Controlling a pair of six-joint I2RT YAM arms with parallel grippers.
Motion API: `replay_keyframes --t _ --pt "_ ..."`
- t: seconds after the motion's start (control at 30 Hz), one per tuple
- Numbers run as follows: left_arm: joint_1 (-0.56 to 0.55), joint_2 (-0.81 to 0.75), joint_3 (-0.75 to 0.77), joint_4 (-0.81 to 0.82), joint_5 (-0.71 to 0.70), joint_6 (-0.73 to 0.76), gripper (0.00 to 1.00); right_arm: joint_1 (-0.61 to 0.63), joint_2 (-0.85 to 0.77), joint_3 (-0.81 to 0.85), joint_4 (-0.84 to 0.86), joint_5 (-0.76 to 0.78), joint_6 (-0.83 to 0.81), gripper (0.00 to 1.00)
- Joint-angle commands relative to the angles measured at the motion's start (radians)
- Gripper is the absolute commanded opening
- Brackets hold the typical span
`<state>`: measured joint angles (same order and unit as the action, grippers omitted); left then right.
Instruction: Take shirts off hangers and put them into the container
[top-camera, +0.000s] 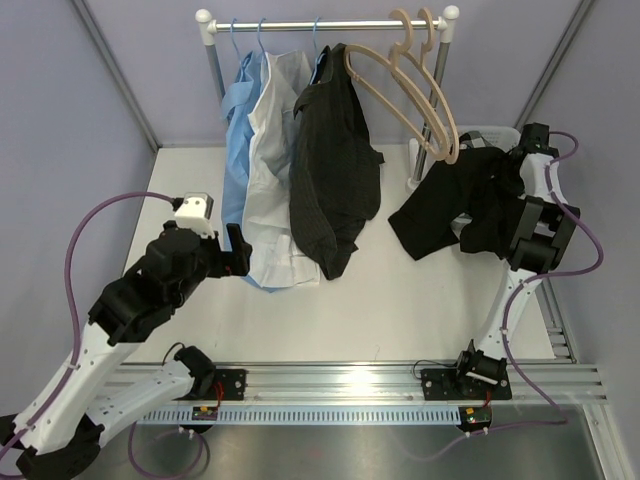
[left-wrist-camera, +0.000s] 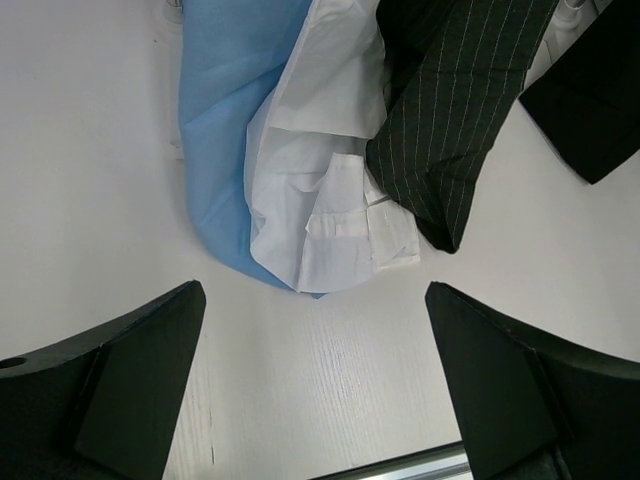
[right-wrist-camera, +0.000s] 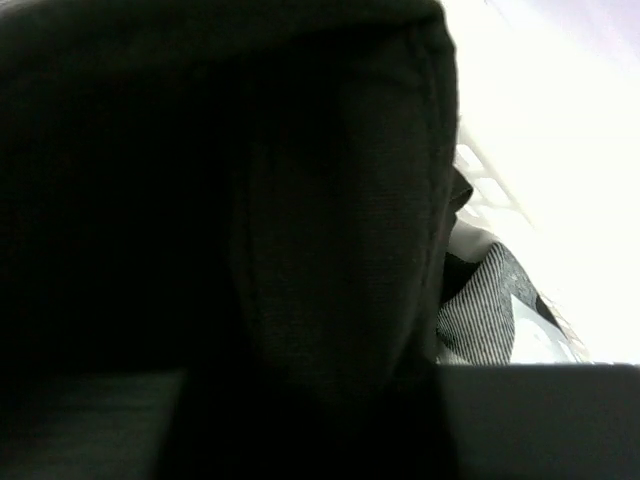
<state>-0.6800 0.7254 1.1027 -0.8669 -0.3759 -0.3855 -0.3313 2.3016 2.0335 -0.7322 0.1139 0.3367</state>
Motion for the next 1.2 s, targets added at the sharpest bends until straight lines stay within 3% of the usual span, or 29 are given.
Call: replay_keyframes --t 0.0,0.07,0.1,0.2,0.43,0.6,0.83,0.97,1.17 --pt "0.000 0.011 0.028 0.031 0.022 -0.004 0.99 0.017 -0.020 0.005 -0.118 0.033 -0.054 0.34" --pt "0.002 0.008 0.031 0.032 0.020 0.000 0.99 0.017 -0.100 -0.039 -0.064 0.038 -0.080 0.44" --pt "0.002 0.005 0.034 0.032 0.014 -0.001 0.99 0.015 -0.129 -0.045 -0.050 0.043 -0.090 0.57" --pt "0.002 -0.003 0.036 0.034 0.008 0.002 0.99 0.015 -0.235 -0.027 -0.035 0.056 -0.125 0.73" --pt "0.002 0.000 0.036 0.034 0.025 0.000 0.99 0.017 -0.461 -0.033 0.000 0.093 -0.159 0.96" --pt "0.002 -0.011 0.034 0.034 0.026 0.005 0.99 0.017 -0.655 -0.168 0.040 0.046 -0.145 1.00" --pt "0.000 -0.008 0.036 0.037 0.026 0.022 0.99 0.127 -0.973 -0.699 0.155 0.009 0.004 0.99" --pt "0.002 0.000 0.040 0.039 0.035 0.033 0.99 0.266 -1.132 -0.947 0.201 0.018 0.154 0.99" --pt "0.002 0.014 0.042 0.039 0.057 0.037 0.99 0.360 -1.157 -1.209 0.394 0.000 0.373 1.00"
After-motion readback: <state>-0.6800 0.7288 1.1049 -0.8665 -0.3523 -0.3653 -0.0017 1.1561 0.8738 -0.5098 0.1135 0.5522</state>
